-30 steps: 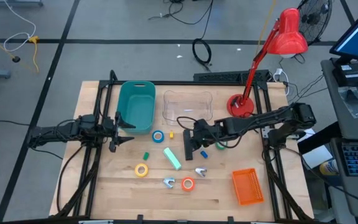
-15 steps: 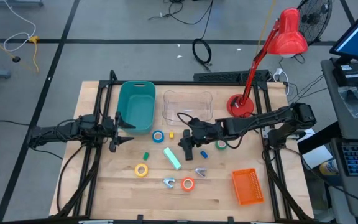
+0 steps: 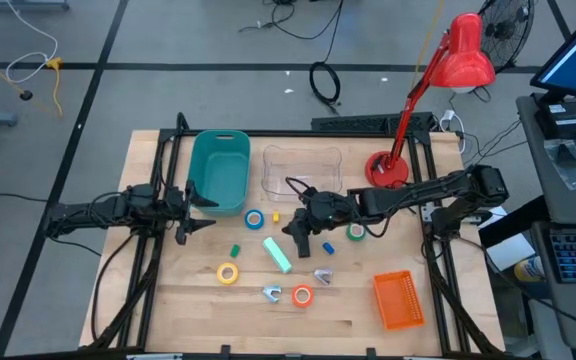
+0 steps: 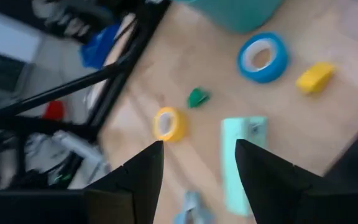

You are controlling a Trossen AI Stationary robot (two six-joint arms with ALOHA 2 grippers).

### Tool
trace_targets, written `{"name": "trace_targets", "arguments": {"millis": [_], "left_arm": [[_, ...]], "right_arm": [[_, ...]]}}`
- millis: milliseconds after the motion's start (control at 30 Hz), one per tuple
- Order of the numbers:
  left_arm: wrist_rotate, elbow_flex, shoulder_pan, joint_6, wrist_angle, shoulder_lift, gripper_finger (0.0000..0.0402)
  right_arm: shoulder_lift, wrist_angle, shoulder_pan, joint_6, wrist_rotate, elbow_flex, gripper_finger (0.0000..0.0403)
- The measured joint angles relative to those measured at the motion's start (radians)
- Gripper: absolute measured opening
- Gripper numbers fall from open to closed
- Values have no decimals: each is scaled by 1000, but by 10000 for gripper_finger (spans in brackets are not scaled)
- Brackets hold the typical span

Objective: Pick and place Stapler, Stapler remover, tape
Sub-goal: Put the black stapler into the green bin

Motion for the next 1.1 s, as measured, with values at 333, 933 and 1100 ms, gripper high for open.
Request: {"name": "trace_targets", "arguments": {"millis": [333,933,1100], "left_arm": [[0,0,0,0,0,0,253],[-4,0,0,14,0,0,253],[-9,0,0,12,-1,0,253]], "right_arm": [[1,-83,45,13,107,78,170],[109,-438,22,113,26,163,139],[143,-383,13,109,-27,161,139]]}}
